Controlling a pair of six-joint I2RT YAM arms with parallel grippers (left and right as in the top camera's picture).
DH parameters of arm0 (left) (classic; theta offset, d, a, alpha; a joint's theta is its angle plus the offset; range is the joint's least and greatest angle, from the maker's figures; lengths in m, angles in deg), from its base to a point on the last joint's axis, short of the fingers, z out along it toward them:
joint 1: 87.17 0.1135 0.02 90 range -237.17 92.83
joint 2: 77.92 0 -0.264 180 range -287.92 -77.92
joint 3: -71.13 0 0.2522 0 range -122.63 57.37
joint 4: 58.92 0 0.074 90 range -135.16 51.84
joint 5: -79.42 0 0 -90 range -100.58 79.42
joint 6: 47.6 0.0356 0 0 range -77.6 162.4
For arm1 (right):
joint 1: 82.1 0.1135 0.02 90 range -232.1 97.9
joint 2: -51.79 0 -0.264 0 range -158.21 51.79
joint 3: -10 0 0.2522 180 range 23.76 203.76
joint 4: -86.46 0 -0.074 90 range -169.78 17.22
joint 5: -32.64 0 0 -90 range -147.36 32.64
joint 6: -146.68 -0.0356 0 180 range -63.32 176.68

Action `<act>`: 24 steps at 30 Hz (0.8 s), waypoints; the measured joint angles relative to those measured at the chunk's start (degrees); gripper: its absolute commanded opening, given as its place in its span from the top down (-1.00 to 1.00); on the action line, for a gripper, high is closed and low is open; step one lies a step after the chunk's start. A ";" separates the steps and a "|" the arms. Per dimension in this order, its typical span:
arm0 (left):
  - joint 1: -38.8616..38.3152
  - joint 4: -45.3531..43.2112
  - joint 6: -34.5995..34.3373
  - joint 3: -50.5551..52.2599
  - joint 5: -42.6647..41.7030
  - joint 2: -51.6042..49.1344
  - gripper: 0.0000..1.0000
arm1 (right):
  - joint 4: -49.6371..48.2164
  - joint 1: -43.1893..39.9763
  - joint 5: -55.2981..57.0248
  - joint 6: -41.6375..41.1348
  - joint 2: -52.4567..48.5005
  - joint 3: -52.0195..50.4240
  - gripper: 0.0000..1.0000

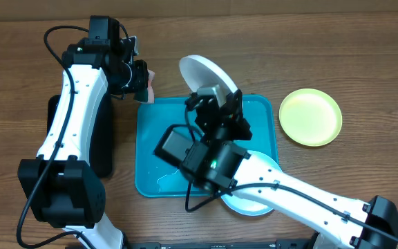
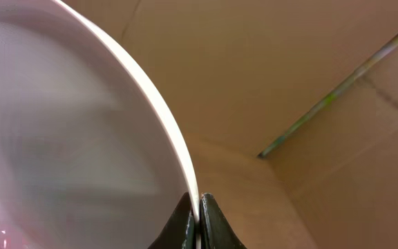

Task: Clean dirty plates on tray and stack at the side
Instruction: 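Lift the white plate with the right gripper and carry it right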

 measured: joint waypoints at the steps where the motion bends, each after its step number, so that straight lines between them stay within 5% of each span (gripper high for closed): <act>1: 0.00 0.00 0.00 0.00 0.00 -0.02 0.91 | 0.00 0.07 0.76 0.02 0.00 0.00 0.93; 5: 0.00 0.00 0.00 0.00 -0.02 0.00 0.91 | 0.04 -0.33 -0.79 -0.04 0.00 0.00 0.93; 11: 0.00 0.00 0.00 0.02 0.00 -0.02 0.91 | -0.15 -6.40 -25.33 -0.20 0.00 0.00 0.93; 24: 0.00 -0.02 0.00 0.02 -0.02 0.00 0.91 | -0.72 -40.65 -77.00 2.64 -0.02 -0.13 0.93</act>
